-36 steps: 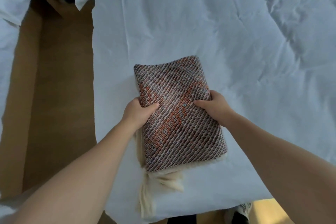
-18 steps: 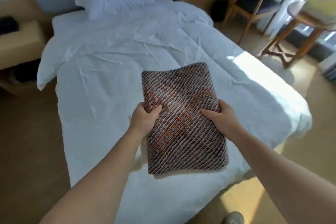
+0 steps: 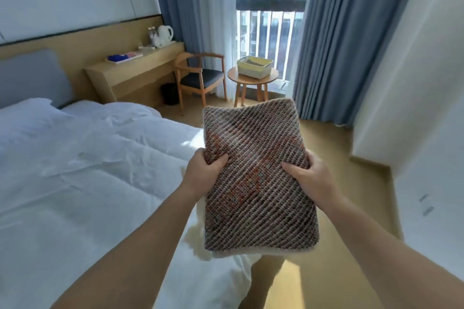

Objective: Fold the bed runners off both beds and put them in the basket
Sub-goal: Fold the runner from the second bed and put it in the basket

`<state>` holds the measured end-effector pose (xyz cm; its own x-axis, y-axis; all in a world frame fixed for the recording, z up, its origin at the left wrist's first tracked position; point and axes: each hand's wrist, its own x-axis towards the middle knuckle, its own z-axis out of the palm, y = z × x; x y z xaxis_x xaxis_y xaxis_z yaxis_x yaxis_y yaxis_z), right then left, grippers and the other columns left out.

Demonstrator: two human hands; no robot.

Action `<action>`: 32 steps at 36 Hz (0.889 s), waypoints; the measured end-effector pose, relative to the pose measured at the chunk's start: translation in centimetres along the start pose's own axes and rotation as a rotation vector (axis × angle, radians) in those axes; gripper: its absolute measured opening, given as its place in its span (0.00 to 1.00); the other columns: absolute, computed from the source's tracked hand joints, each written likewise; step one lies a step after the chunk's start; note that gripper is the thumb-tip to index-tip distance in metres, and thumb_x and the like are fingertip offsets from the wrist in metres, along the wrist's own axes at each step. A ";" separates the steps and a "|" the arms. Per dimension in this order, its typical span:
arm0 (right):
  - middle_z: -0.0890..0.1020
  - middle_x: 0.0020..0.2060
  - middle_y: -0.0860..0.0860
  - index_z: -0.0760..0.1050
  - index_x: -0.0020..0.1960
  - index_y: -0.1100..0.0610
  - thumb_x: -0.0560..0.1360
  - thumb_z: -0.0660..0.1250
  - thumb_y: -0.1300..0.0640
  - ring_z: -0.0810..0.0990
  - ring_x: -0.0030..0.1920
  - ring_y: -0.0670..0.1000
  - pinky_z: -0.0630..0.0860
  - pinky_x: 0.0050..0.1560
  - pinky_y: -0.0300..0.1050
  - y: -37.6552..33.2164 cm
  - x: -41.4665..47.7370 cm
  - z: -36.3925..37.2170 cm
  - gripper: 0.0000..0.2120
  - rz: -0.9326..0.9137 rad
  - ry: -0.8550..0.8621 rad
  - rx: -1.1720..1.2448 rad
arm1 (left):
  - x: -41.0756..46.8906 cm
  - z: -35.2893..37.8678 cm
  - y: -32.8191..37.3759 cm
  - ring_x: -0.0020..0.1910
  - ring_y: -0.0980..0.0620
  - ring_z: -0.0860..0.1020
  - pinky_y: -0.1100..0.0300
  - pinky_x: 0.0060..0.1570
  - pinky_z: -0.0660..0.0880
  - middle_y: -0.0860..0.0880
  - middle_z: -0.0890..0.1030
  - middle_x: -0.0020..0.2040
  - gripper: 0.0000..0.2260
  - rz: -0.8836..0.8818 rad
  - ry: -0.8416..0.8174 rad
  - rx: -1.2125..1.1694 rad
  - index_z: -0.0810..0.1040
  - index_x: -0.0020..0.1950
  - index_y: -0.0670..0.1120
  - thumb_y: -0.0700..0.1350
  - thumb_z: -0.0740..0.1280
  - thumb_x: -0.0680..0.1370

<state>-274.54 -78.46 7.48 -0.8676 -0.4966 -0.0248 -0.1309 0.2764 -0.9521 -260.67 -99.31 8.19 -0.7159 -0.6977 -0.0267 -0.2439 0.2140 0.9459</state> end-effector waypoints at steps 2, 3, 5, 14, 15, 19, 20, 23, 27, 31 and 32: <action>0.83 0.53 0.47 0.75 0.63 0.54 0.70 0.74 0.51 0.82 0.52 0.49 0.79 0.57 0.50 1.1 0.4 -3.9 0.23 -0.009 0.039 0.002 | 0.7 3.9 1.6 0.50 0.50 0.79 0.56 0.49 0.75 0.49 0.80 0.52 0.17 0.020 -0.044 0.022 0.73 0.58 0.45 0.52 0.70 0.75; 0.83 0.52 0.47 0.75 0.63 0.53 0.70 0.74 0.51 0.82 0.53 0.49 0.79 0.57 0.49 1.7 0.6 -5.8 0.23 -0.009 0.062 0.007 | 1.0 5.8 2.5 0.51 0.50 0.79 0.55 0.51 0.76 0.49 0.80 0.52 0.17 0.030 -0.066 0.031 0.73 0.58 0.45 0.52 0.70 0.75; 0.83 0.52 0.46 0.75 0.64 0.53 0.71 0.74 0.51 0.82 0.53 0.49 0.78 0.57 0.49 2.6 1.0 -9.3 0.23 -0.005 0.105 0.015 | 1.3 9.4 4.0 0.52 0.49 0.79 0.52 0.54 0.76 0.49 0.80 0.53 0.18 0.050 -0.099 0.039 0.73 0.59 0.45 0.52 0.70 0.74; 0.81 0.55 0.49 0.74 0.65 0.54 0.70 0.74 0.49 0.81 0.54 0.51 0.77 0.60 0.54 5.9 3.4 -21.1 0.25 0.024 0.250 -0.017 | 3.3 21.9 8.8 0.54 0.50 0.79 0.52 0.58 0.76 0.51 0.81 0.54 0.16 0.108 -0.247 0.005 0.75 0.60 0.48 0.51 0.70 0.75; 0.81 0.55 0.49 0.74 0.65 0.53 0.69 0.74 0.47 0.81 0.54 0.51 0.77 0.60 0.54 6.2 3.8 -22.0 0.26 0.024 0.266 -0.039 | 3.7 23.0 9.2 0.53 0.51 0.79 0.57 0.54 0.76 0.52 0.80 0.53 0.15 0.107 -0.270 -0.013 0.74 0.59 0.48 0.50 0.70 0.75; 0.82 0.54 0.47 0.74 0.64 0.53 0.67 0.74 0.44 0.81 0.52 0.49 0.78 0.58 0.53 7.7 5.9 -25.0 0.28 0.023 0.296 -0.052 | 5.5 27.0 10.4 0.46 0.58 0.77 0.68 0.42 0.72 0.57 0.77 0.46 0.11 0.108 -0.341 -0.060 0.70 0.55 0.51 0.48 0.69 0.77; 0.82 0.53 0.46 0.75 0.64 0.53 0.68 0.74 0.46 0.81 0.52 0.48 0.78 0.57 0.52 7.9 6.5 -25.6 0.27 0.023 0.303 -0.054 | 6.3 27.7 10.6 0.46 0.59 0.77 0.68 0.41 0.72 0.58 0.77 0.46 0.11 0.107 -0.353 -0.065 0.70 0.55 0.52 0.48 0.69 0.76; 0.81 0.52 0.46 0.75 0.63 0.54 0.70 0.74 0.49 0.81 0.51 0.47 0.78 0.57 0.51 8.4 9.0 -26.9 0.24 0.033 0.329 -0.059 | 9.1 29.8 10.8 0.47 0.58 0.78 0.64 0.45 0.74 0.57 0.79 0.48 0.12 0.094 -0.376 -0.073 0.72 0.56 0.51 0.49 0.70 0.76; 0.81 0.53 0.48 0.75 0.63 0.54 0.70 0.74 0.49 0.80 0.52 0.49 0.78 0.57 0.50 9.0 13.3 -27.8 0.24 0.047 0.348 -0.080 | 13.8 32.4 10.8 0.52 0.53 0.80 0.57 0.52 0.77 0.52 0.81 0.52 0.14 0.077 -0.403 -0.090 0.73 0.58 0.50 0.50 0.71 0.75; 0.82 0.53 0.49 0.76 0.61 0.55 0.70 0.74 0.51 0.81 0.52 0.49 0.77 0.56 0.48 9.2 18.7 -28.1 0.21 0.034 0.376 -0.096 | 19.4 34.3 10.9 0.51 0.54 0.80 0.62 0.45 0.76 0.52 0.81 0.53 0.18 0.084 -0.394 -0.106 0.73 0.61 0.46 0.51 0.71 0.75; 0.82 0.52 0.49 0.76 0.61 0.55 0.70 0.74 0.52 0.81 0.52 0.50 0.77 0.55 0.48 9.2 20.1 -28.0 0.21 0.036 0.384 -0.094 | 20.8 34.8 11.0 0.50 0.54 0.80 0.62 0.45 0.76 0.52 0.81 0.53 0.18 0.089 -0.391 -0.107 0.73 0.62 0.45 0.51 0.70 0.75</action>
<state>-306.60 -62.82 6.79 -0.9863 -0.1466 0.0753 -0.1254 0.3707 -0.9202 -300.99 -87.72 6.79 -0.9307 -0.3629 -0.0445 -0.1152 0.1754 0.9777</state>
